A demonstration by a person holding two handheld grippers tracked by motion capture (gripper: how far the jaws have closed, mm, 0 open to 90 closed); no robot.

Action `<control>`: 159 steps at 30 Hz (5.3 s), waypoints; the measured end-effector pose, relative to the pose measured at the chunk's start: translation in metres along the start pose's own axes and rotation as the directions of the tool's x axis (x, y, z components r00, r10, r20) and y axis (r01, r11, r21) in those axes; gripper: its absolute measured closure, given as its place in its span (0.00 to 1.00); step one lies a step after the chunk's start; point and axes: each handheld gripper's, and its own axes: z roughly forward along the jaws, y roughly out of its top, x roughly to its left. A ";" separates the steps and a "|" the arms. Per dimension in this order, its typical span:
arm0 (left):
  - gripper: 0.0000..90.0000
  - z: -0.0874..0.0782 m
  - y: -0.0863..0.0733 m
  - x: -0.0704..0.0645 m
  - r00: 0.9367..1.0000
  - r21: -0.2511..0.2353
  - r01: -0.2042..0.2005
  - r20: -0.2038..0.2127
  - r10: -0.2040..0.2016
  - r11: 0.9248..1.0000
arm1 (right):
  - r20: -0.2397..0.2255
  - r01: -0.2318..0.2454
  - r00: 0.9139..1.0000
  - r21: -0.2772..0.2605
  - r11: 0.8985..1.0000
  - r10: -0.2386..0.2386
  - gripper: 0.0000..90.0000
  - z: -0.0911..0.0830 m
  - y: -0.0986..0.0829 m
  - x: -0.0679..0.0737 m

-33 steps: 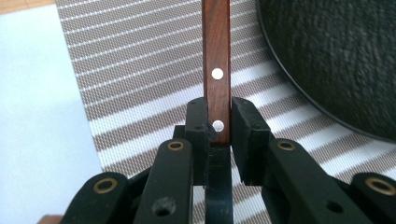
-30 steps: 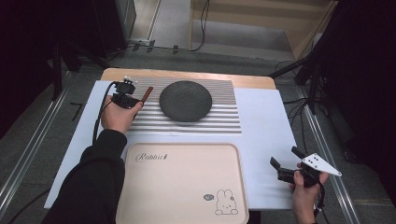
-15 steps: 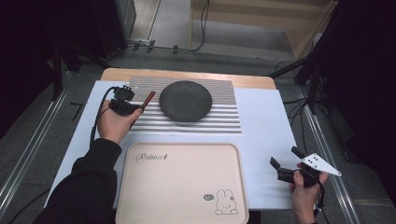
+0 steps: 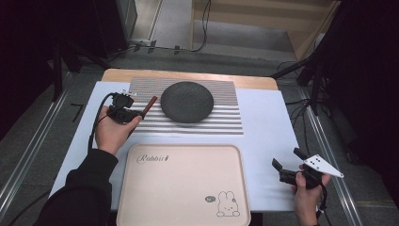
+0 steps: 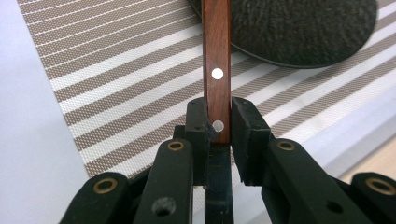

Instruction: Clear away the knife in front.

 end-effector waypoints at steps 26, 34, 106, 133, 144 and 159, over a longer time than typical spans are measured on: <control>0.86 -0.024 -0.044 -0.035 0.997 -0.055 -0.042 0.068 0.046 0.998 | 0.001 0.003 1.000 0.001 1.000 -0.003 0.00 0.000 0.000 0.000; 0.86 -0.031 -0.062 -0.050 0.994 -0.056 -0.080 0.071 0.084 0.995 | 0.000 0.005 1.000 0.001 1.000 -0.005 0.00 0.000 0.000 0.000; 0.79 -0.028 -0.158 -0.081 0.990 -0.079 0.005 0.138 0.006 0.997 | -0.001 0.006 1.000 0.002 1.000 -0.006 0.00 0.000 0.000 0.001; 1.00 -0.009 -0.129 -0.104 0.957 -0.104 -0.184 0.209 0.203 0.977 | 0.003 0.010 1.000 0.005 1.000 -0.010 0.00 0.001 0.000 0.001; 1.00 -0.004 -0.130 -0.102 0.963 -0.056 -0.198 0.177 0.205 0.979 | 0.001 0.010 1.000 0.006 1.000 -0.010 0.00 0.001 0.000 0.001; 1.00 -0.013 -0.136 -0.087 0.974 -0.044 -0.172 0.143 0.176 0.984 | -0.001 0.008 1.000 0.007 1.000 -0.008 0.00 0.001 0.000 0.001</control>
